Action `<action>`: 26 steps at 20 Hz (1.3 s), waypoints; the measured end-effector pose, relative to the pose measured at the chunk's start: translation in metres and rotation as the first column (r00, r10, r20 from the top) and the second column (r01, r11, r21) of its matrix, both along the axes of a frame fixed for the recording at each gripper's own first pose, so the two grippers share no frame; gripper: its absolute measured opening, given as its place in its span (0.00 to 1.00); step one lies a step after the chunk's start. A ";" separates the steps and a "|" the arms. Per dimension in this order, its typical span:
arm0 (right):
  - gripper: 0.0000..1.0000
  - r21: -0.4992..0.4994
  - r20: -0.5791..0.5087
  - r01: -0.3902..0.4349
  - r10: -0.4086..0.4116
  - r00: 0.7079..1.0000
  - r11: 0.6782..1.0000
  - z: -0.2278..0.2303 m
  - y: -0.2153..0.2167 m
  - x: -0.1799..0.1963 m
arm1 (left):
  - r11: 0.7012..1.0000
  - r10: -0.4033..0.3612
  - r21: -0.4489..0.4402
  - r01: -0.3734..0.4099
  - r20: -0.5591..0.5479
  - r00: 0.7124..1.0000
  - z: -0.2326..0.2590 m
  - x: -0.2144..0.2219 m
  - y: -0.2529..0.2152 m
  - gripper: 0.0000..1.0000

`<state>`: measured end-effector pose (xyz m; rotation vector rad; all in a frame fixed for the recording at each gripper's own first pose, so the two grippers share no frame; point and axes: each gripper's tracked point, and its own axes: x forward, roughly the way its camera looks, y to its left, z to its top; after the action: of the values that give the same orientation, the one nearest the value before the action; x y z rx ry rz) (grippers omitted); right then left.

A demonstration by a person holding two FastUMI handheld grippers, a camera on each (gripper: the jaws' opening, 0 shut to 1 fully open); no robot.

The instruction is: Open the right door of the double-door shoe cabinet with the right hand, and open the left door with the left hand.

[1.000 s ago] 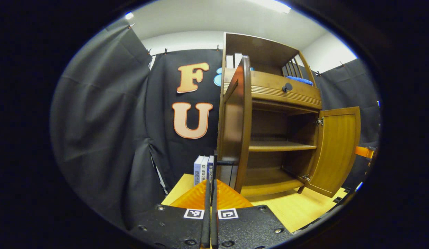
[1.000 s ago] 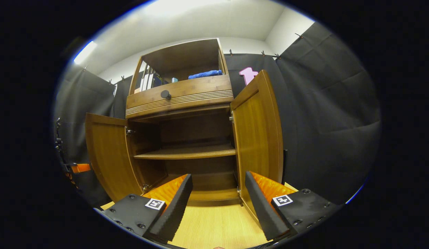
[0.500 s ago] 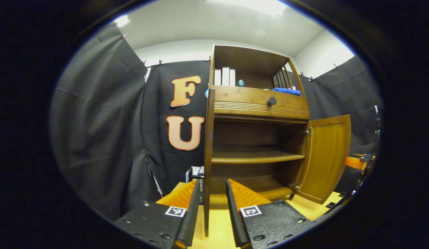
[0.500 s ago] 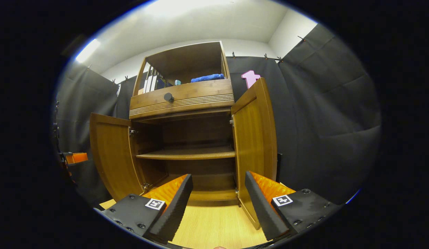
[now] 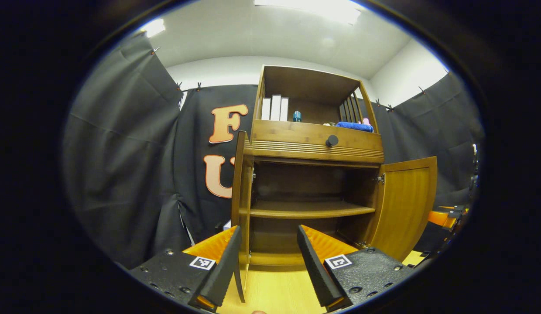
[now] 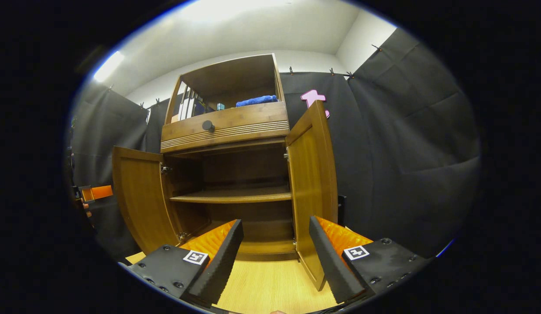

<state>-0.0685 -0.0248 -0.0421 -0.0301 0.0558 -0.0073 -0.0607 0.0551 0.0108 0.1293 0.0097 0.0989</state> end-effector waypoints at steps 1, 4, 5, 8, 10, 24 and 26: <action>0.98 0.000 0.001 0.002 -0.002 1.000 1.000 0.001 -0.002 0.001 | 1.000 0.007 -0.003 -0.007 -0.006 1.000 -0.001 0.001 -0.001 0.77; 0.98 -0.003 0.007 0.013 -0.013 1.000 1.000 0.002 -0.008 -0.001 | 1.000 0.004 -0.020 -0.004 -0.009 1.000 -0.003 0.001 -0.008 0.86; 1.00 -0.004 0.010 0.014 -0.014 1.000 1.000 0.003 -0.009 -0.002 | 1.000 0.001 -0.024 -0.001 -0.010 1.000 -0.004 0.003 -0.009 0.90; 1.00 -0.001 0.014 0.019 -0.019 1.000 1.000 0.003 -0.012 -0.002 | 0.999 -0.008 -0.034 0.008 -0.016 1.000 -0.004 0.002 -0.014 0.94; 1.00 0.005 0.011 0.029 -0.029 1.000 1.000 0.002 -0.015 -0.002 | 0.999 -0.009 -0.040 0.008 -0.018 1.000 -0.006 0.003 -0.015 0.90; 1.00 0.009 0.016 0.029 -0.029 0.999 1.000 0.001 -0.018 -0.001 | 0.998 -0.028 -0.052 0.027 -0.020 0.999 -0.012 0.006 -0.019 0.94; 1.00 0.008 0.018 0.030 -0.030 0.999 1.000 0.002 -0.018 -0.002 | 0.998 -0.039 -0.057 0.038 -0.023 0.999 -0.013 0.007 -0.022 0.90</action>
<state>-0.0704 -0.0431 -0.0402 -0.0212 0.0377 -0.0376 -0.0533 0.0332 -0.0025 0.0745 0.0341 0.0586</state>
